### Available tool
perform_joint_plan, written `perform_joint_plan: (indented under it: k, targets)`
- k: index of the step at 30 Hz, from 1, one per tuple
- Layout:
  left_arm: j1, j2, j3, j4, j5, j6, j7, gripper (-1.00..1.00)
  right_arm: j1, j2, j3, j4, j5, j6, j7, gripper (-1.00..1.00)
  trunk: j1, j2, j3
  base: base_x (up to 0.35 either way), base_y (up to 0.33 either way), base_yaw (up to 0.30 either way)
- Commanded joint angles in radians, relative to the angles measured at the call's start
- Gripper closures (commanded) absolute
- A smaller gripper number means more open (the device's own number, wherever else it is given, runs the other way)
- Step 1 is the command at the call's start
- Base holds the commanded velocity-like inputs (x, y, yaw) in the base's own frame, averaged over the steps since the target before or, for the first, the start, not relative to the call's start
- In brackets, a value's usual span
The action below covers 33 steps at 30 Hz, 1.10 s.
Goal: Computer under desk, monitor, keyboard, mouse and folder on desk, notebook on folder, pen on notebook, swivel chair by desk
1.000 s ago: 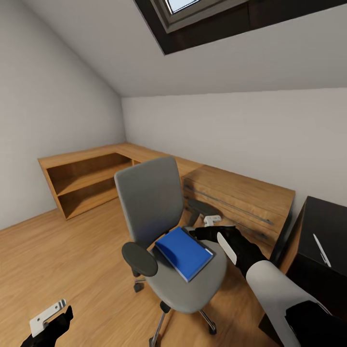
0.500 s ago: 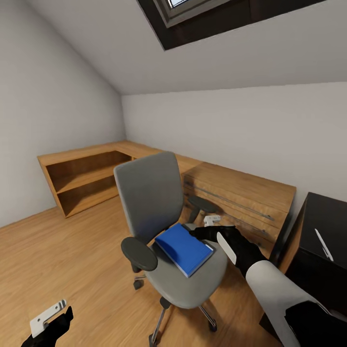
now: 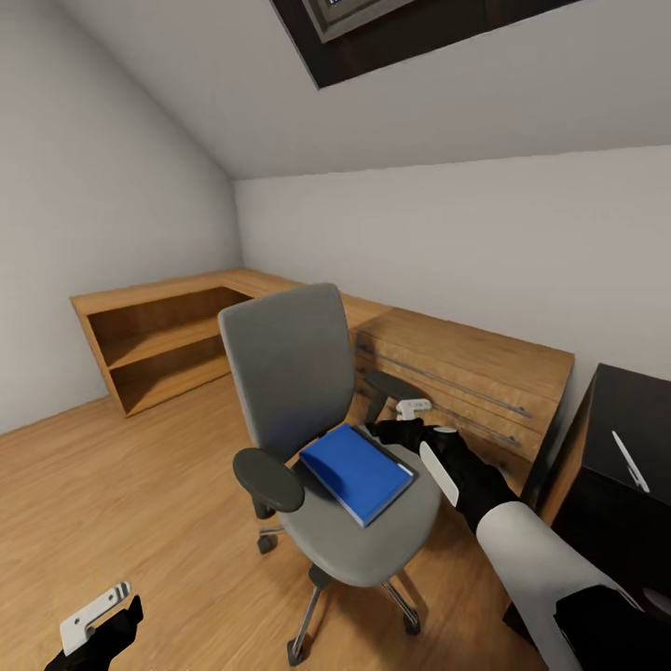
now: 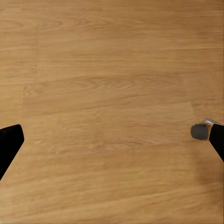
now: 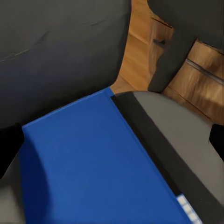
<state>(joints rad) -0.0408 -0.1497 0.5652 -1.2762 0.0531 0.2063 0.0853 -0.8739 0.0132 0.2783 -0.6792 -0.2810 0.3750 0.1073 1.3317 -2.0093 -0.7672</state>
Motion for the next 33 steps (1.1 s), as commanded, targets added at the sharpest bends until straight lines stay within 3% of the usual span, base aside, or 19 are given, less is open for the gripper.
perform_joint_plan:
  k: [1,5,33]
  targets:
    - [-0.001,-0.001,0.001,0.0,0.005,0.005,0.002,-1.0,0.007,-0.001,0.001,-0.005,-0.003,0.002,0.002,-1.0,0.004,-0.008,-0.004,0.0,0.0,0.0]
    - [-0.001,-0.001,0.001,0.004,0.005,0.005,0.002,-1.0,0.017,-0.002,0.002,-0.008,-0.003,0.0,0.004,-1.0,0.019,-0.036,-0.017,0.0,0.0,0.0]
    - [-0.001,0.004,0.004,0.032,0.006,0.005,0.005,-1.0,0.02,0.0,0.005,0.001,-0.001,0.001,0.005,-1.0,0.019,-0.036,-0.017,0.1,0.0,0.0]
